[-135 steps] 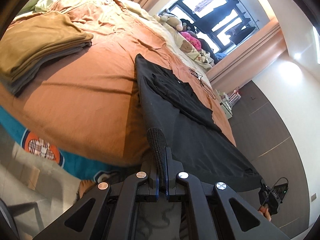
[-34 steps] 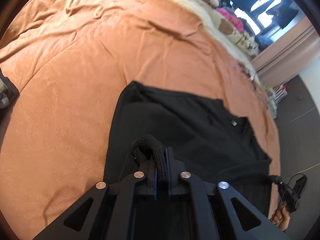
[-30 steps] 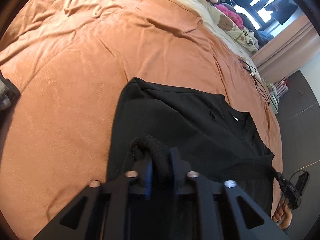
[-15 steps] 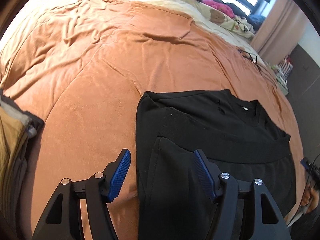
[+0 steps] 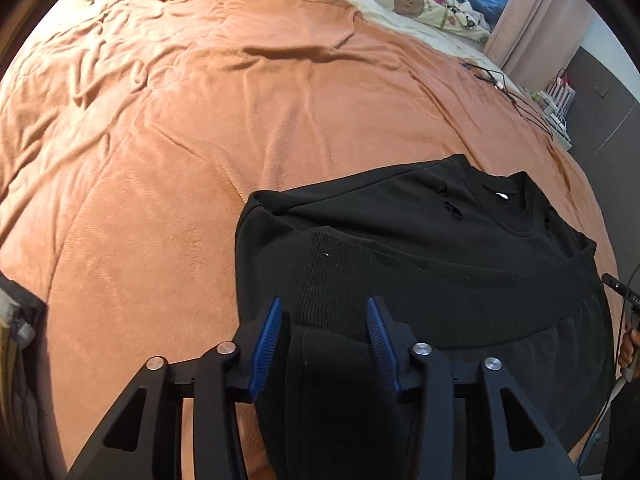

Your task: Fold small clothes

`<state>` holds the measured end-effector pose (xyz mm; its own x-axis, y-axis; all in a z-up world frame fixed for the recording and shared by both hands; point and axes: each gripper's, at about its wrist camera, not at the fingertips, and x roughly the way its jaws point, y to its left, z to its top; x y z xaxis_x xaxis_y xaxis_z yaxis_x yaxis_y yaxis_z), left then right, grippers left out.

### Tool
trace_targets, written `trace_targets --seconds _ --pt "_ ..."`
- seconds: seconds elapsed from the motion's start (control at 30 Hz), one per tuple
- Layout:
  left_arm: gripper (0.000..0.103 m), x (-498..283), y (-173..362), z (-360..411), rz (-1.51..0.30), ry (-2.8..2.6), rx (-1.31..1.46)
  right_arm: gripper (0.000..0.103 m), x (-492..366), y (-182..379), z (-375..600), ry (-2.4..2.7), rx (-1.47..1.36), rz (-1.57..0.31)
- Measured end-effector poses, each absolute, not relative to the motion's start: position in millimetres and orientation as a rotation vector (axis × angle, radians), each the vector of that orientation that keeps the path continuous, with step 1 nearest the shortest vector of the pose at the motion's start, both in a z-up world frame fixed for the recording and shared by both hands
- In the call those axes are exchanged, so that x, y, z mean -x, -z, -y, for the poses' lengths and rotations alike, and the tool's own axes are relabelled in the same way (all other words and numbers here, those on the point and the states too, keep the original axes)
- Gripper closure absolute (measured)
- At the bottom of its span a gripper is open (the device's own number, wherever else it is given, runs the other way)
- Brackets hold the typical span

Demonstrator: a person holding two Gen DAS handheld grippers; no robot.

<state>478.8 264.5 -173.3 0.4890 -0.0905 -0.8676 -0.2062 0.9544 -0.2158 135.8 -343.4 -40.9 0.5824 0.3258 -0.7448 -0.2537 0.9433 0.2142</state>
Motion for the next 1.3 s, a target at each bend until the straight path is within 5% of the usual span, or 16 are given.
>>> trace_targets --seconds 0.3,0.53,1.3 --pt "0.068 -497 192 -267 -1.083 -0.078 0.303 0.053 -168 59 323 -0.331 -0.021 -0.949" --pt "0.096 -496 182 -262 -1.052 -0.080 0.260 0.097 -167 58 323 -0.284 -0.020 -0.939" --pt "0.099 -466 69 -261 -0.783 -0.100 0.286 0.102 -74 -50 335 -0.266 -0.018 -0.584"
